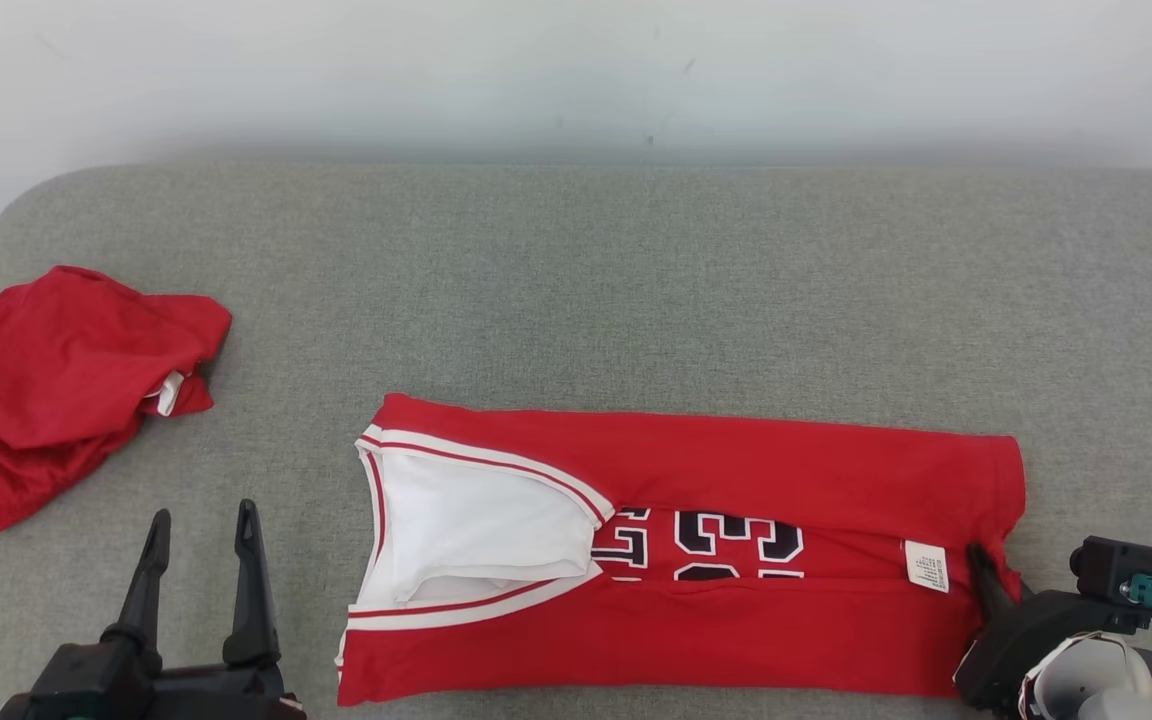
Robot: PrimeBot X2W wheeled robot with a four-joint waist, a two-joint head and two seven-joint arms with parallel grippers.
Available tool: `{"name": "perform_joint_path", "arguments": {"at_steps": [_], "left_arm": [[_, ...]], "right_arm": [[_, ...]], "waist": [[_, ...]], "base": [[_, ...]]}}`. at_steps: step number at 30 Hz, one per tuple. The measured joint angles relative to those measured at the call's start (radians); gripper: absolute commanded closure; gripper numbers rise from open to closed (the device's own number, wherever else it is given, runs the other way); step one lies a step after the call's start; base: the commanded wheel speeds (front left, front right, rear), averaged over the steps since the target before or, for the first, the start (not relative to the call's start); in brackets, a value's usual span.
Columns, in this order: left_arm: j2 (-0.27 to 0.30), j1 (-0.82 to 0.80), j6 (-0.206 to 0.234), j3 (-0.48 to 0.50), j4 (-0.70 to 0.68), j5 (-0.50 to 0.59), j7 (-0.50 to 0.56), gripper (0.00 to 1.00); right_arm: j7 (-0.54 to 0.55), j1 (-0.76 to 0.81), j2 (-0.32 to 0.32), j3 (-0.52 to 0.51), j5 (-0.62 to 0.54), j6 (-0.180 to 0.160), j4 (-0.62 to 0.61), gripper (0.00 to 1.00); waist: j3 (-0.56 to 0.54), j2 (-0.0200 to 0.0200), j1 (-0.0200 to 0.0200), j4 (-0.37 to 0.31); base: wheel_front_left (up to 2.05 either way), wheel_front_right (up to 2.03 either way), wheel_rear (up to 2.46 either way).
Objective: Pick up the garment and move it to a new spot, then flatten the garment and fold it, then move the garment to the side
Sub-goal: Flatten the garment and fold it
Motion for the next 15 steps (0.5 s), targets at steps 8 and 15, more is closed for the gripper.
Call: {"name": "perform_joint_path", "arguments": {"at_steps": [8, 15], "left_arm": [[-0.028, 0.016, -0.021, 0.037, 0.005, 0.036, 0.000, 0.00], [-0.045, 0.034, -0.029, 0.048, 0.000, 0.054, 0.000, 0.00]], "right_arm": [[-0.038, -0.033, -0.093, -0.020, 0.015, 0.002, 0.027, 1.00], [-0.036, -0.043, -0.249, -0.075, -0.003, 0.002, 0.048, 1.00]], "waist": [[-0.016, 0.0000, 0.0000, -0.017], [-0.036, 0.0000, 0.0000, -0.031]], "base": [[0.00, 0.00, 0.00], [0.00, 0.00, 0.00]]}}
